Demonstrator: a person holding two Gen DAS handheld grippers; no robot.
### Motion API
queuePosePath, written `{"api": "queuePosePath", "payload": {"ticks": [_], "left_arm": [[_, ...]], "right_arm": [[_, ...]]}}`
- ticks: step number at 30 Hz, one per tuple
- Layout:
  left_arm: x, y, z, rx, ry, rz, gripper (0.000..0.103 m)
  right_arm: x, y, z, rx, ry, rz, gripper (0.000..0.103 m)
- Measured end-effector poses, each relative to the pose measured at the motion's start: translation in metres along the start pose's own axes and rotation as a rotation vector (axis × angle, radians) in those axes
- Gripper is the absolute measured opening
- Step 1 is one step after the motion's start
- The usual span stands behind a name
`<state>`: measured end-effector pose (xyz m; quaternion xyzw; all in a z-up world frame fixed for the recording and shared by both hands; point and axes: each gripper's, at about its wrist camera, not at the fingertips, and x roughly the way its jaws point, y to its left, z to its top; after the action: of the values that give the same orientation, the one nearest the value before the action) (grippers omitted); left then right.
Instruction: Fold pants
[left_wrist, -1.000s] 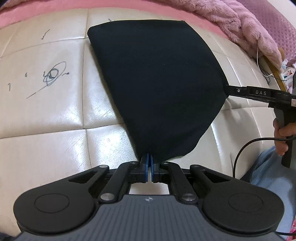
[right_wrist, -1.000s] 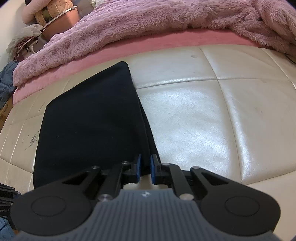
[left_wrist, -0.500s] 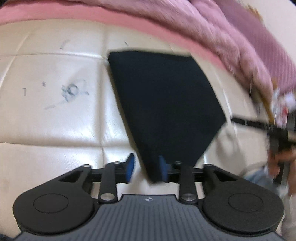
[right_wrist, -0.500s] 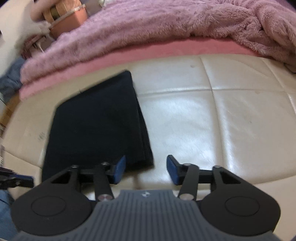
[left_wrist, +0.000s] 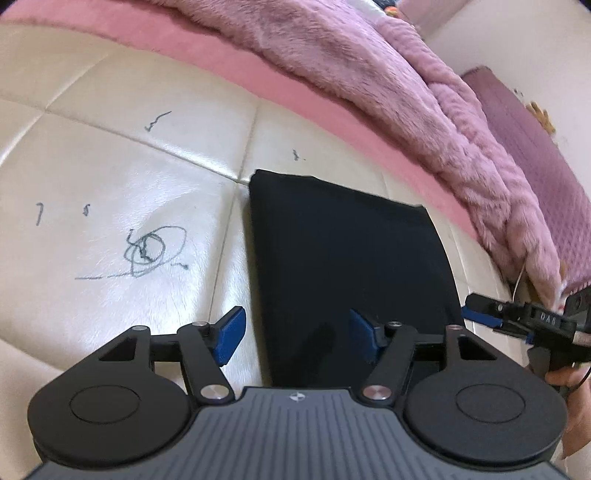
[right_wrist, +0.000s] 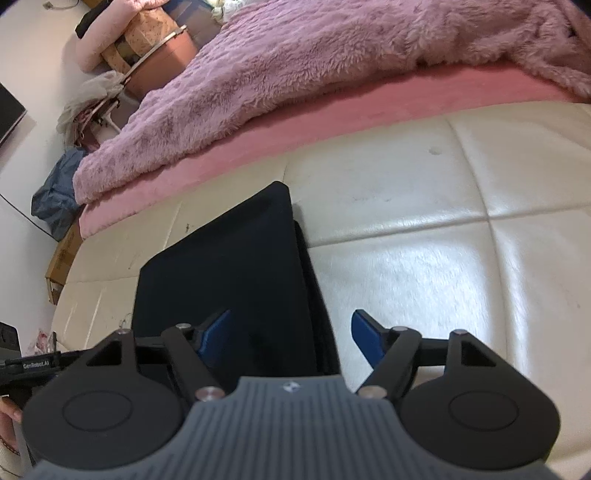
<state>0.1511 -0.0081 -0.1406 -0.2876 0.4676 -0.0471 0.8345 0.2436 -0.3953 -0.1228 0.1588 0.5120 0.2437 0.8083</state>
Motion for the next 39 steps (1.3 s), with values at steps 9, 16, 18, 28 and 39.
{"api": "queuePosePath", "payload": {"ticks": [9,16,18,28,39], "left_arm": [[0.019,0.019,0.015,-0.07,0.035,-0.116,0.066],[0.027,0.027,0.021,-0.09,0.049,-0.17,0.065],[0.029,0.029,0.022,-0.099,0.051,-0.183,0.065],[0.034,0.048,0.026,-0.179,0.067,-0.268,0.063],[0.037,0.065,0.032,-0.249,0.087,-0.28,0.02]], "right_arm": [[0.037,-0.024,0.02,0.047,0.093,0.106,0.07],[0.049,-0.036,0.03,0.114,0.116,0.21,0.07],[0.054,-0.036,0.032,0.131,0.125,0.237,0.07],[0.074,-0.038,0.039,0.191,0.166,0.284,0.041],[0.067,-0.047,0.008,0.324,0.169,0.34,0.025]]}}
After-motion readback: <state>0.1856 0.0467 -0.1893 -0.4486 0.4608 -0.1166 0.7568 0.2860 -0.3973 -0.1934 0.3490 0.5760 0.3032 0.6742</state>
